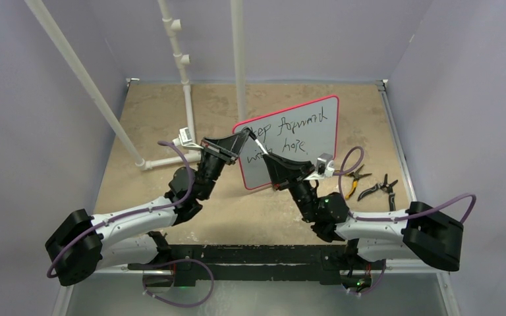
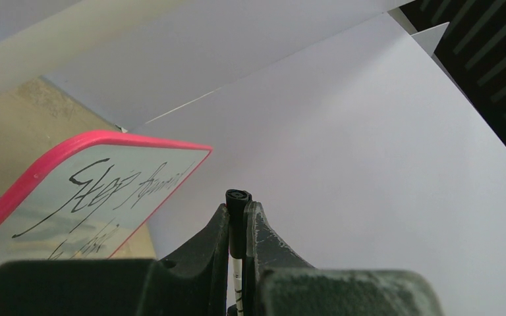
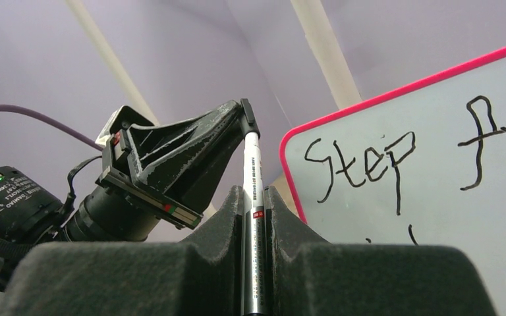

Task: Write a sentence on the whiteboard
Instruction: Insert the whiteboard marker without the cap into the pen cap.

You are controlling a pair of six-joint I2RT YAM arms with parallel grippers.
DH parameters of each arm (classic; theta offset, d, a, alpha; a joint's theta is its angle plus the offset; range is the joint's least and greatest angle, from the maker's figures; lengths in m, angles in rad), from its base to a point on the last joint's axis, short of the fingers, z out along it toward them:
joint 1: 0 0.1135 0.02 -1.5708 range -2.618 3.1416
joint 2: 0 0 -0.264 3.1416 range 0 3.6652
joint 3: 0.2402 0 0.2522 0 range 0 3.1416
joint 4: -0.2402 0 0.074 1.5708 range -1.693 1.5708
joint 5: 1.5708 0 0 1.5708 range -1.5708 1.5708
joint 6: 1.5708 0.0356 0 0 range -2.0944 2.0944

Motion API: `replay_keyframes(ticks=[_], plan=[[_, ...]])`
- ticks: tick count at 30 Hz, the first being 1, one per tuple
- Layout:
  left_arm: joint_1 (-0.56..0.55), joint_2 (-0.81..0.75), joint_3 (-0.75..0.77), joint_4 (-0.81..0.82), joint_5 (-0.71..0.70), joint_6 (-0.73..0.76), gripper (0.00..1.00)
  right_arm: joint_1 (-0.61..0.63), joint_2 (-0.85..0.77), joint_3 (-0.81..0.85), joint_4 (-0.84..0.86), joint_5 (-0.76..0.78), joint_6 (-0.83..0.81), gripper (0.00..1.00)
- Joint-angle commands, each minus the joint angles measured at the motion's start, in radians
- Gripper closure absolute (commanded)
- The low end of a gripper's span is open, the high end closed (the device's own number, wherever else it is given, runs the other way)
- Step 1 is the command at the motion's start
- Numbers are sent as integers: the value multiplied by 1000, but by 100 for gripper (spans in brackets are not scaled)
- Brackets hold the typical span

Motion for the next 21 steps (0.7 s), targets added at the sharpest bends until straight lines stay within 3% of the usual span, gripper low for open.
replay_keyframes(ticks=[1,9,21], plan=[[-17,-13,5,26,145,49,100,-13,2,67,101,57,-48,100],[-14,-72,10,-27,203,107,100,-13,-41,33,120,-33,-21,100],[6,-52,76,-105,385,135,100,-13,-96,18,115,-9,10,100]])
